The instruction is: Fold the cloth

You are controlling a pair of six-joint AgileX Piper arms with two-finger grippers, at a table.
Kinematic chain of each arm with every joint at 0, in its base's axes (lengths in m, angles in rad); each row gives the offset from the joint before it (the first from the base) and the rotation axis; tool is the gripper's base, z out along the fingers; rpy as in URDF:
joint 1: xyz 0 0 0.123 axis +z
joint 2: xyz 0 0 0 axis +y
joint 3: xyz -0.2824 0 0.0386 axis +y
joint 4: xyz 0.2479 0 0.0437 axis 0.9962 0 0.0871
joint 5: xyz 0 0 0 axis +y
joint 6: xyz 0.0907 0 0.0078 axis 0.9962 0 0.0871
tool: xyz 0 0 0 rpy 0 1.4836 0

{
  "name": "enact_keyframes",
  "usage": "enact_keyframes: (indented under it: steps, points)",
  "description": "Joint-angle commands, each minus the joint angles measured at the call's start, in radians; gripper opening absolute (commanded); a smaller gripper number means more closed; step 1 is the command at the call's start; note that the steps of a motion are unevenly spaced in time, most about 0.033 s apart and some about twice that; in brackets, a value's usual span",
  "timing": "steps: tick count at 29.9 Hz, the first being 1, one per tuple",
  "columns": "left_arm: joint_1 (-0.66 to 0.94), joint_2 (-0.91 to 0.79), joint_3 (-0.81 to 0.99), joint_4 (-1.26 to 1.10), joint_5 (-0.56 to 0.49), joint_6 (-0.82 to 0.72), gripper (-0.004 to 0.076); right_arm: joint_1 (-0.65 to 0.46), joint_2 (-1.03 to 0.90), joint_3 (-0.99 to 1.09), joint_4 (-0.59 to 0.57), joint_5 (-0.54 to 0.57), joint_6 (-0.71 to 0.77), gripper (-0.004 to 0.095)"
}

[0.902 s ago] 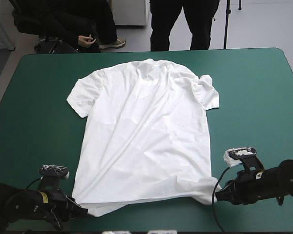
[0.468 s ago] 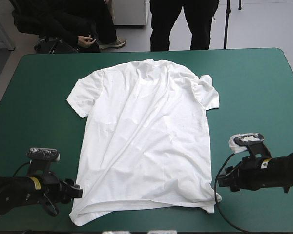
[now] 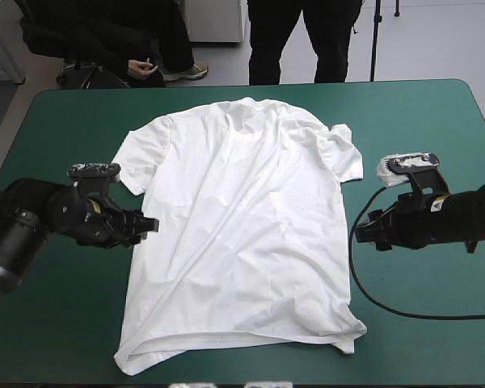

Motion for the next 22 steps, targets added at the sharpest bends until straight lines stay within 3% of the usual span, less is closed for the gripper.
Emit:
enact_keyframes:
  steps: [1, 6, 11, 16, 22]
  points:
    - [0.107, 0.057, -0.085, -0.128, -0.079, 0.088, 0.0454, -0.001, 0.008, -0.063, 0.021, -0.029, -0.010, 0.0541]
    - [0.203, 0.192, -0.146, -0.128, -0.069, 0.157, 0.0454, -0.001, 0.008, -0.065, 0.005, -0.053, -0.020, 0.0541]
    - [0.188, 0.316, -0.169, -0.119, -0.072, 0.190, 0.0449, -0.001, 0.008, -0.065, 0.001, -0.088, -0.020, 0.0540]
    - [0.148, 0.415, -0.200, -0.066, -0.116, 0.191, 0.0385, -0.003, 0.029, -0.065, -0.017, -0.077, -0.004, 0.0540]
    - [0.140, 0.521, -0.244, -0.022, -0.149, 0.191, 0.0384, -0.003, 0.058, -0.065, -0.017, -0.061, 0.001, 0.0540]
